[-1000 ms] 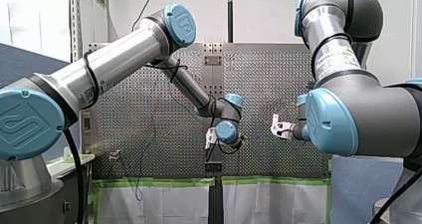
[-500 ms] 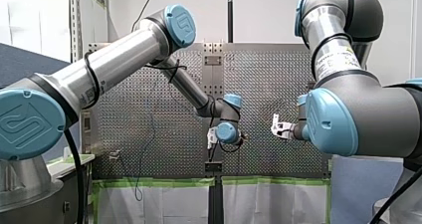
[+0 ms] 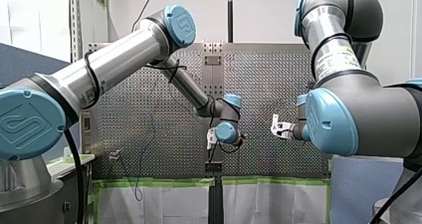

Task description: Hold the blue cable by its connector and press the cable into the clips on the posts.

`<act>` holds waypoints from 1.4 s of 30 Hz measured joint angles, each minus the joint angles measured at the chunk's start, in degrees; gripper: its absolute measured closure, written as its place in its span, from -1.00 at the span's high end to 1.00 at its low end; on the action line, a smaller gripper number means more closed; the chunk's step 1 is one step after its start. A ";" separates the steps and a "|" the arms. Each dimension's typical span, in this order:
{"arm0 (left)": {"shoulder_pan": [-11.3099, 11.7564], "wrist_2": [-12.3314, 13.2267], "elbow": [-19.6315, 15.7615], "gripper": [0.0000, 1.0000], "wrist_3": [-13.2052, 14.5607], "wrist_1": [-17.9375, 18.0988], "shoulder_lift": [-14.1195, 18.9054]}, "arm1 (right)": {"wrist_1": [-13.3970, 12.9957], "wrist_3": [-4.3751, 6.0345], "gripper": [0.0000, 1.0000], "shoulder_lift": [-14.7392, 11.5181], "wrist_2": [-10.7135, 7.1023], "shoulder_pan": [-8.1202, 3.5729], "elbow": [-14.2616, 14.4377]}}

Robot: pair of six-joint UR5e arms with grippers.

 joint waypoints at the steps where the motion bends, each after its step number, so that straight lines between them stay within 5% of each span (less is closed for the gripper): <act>1: -0.01 -0.01 -0.01 1.00 -0.01 -0.06 0.00 | 0.00 0.00 -1.00 0.00 0.00 0.01 0.00; 25: -0.58 -1.62 -0.06 1.00 0.42 -1.22 0.26 | 0.04 0.05 -1.00 0.00 -0.02 -0.30 0.01; 34: -4.59 -6.27 -3.55 1.00 1.05 1.50 4.38 | 0.00 0.16 -1.00 0.01 -0.06 -0.49 0.00; 42: -3.86 -7.31 -8.06 1.00 1.06 6.00 8.91 | 0.00 0.17 -1.00 0.01 -0.09 -0.52 0.00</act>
